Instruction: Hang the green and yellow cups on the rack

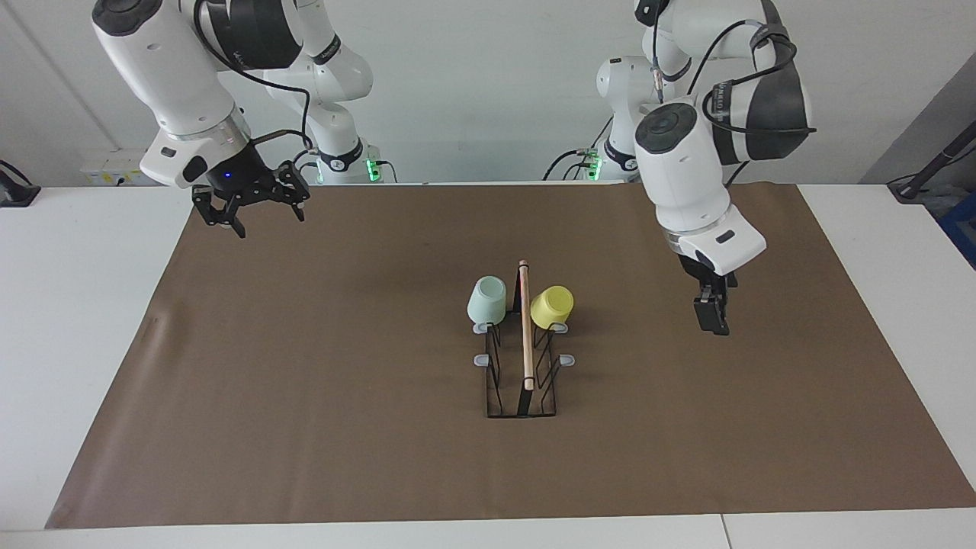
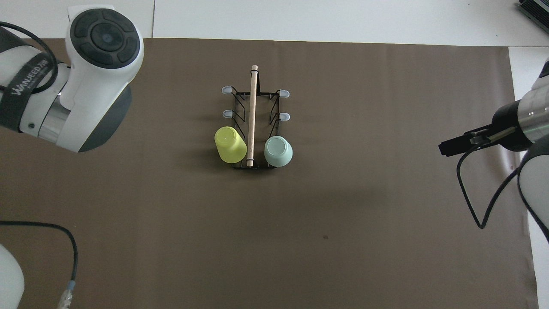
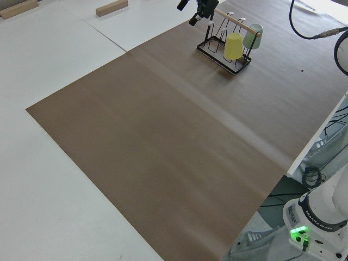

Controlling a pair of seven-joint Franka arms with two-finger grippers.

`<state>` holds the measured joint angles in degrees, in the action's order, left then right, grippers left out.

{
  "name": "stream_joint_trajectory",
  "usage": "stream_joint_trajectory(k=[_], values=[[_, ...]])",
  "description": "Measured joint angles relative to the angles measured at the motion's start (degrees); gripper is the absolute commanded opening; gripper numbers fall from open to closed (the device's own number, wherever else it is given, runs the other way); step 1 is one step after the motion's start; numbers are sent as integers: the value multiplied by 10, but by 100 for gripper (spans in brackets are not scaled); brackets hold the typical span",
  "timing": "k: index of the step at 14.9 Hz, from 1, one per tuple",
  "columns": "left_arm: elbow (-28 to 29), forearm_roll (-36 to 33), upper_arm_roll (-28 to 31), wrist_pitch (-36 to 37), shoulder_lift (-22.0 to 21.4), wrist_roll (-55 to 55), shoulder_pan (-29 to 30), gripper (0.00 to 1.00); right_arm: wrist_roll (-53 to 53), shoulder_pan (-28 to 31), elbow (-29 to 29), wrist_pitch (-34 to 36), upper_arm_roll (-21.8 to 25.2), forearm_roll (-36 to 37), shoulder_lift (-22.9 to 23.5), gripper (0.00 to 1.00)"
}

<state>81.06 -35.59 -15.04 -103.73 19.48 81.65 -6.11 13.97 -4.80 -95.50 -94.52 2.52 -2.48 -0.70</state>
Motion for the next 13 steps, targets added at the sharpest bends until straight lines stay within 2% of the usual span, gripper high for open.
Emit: stream_joint_trajectory(k=[4, 7, 9, 13], values=[[1, 117, 19, -29, -1, -230, 24, 100, -1, 4, 2, 0, 10, 9, 0, 100], [1, 233, 101, -43, -1, -415, 3, 100, -1, 16, 5, 0, 22, 10, 0, 100], [1, 291, 135, -47, -3, -519, 0, 100, -1, 17, 8, 0, 32, 10, 0, 100], [1, 326, 152, -19, -21, -699, 7, 100, -1, 20, 14, 0, 37, 10, 0, 100]])
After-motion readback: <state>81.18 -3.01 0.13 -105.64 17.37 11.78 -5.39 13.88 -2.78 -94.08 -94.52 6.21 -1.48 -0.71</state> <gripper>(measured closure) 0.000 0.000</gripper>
